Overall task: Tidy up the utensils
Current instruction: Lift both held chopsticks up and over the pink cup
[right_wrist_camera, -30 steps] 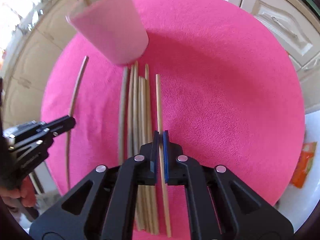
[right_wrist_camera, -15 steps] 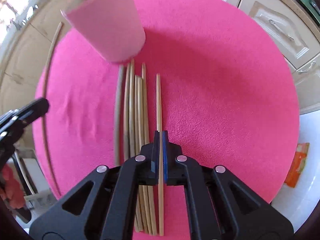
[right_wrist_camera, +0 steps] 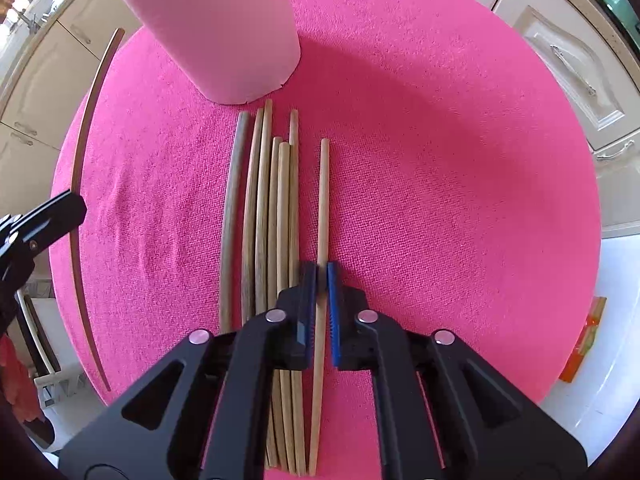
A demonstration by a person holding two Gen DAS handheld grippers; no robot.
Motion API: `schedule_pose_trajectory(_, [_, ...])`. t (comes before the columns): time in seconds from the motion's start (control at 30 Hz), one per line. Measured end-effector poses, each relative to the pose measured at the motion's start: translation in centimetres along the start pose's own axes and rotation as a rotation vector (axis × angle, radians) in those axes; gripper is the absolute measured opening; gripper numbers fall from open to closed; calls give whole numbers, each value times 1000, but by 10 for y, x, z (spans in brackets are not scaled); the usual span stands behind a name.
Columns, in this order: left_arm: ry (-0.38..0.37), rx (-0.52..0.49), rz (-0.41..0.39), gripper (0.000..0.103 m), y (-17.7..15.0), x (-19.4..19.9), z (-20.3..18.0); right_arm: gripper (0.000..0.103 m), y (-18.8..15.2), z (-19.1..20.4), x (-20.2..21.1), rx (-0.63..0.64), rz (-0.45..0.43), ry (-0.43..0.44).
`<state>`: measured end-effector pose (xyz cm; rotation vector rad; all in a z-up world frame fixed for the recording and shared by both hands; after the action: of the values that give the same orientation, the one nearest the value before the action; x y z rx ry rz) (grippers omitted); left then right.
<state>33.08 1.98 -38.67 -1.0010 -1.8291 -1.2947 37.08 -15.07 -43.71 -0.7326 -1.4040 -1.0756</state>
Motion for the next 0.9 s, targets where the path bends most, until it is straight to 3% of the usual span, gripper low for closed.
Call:
schedule_pose_trajectory(0.2, [-31, 15, -138, 6, 9, 26, 4, 6, -1, -12, 49, -65, -173, 131])
schedule_pose_trajectory(0.4, [-80, -12, -342, 6, 37, 67, -10, 5, 6, -23, 128, -106, -467, 245])
schedule_pose_trajectory(0.63, [-111, -81, -499, 6, 87, 93, -40, 5, 34, -4, 207, -58, -748, 312])
schedule_pose_trajectory(0.9, [-137, -90, -638, 6, 144, 97, -53, 5, 81, -4, 243, -30, -919, 356])
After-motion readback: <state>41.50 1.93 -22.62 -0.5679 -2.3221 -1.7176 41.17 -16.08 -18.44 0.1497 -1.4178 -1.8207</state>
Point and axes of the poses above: each gripper's, at about its wrist camera, not at the fingertips, and x roughly against the way its jaws point, z to its left, y to its top, the point moved 5 cm from there along -x, roughly the way its jaws point, and after that the axes turned 1 degree about -x, right-handed, at the moved point
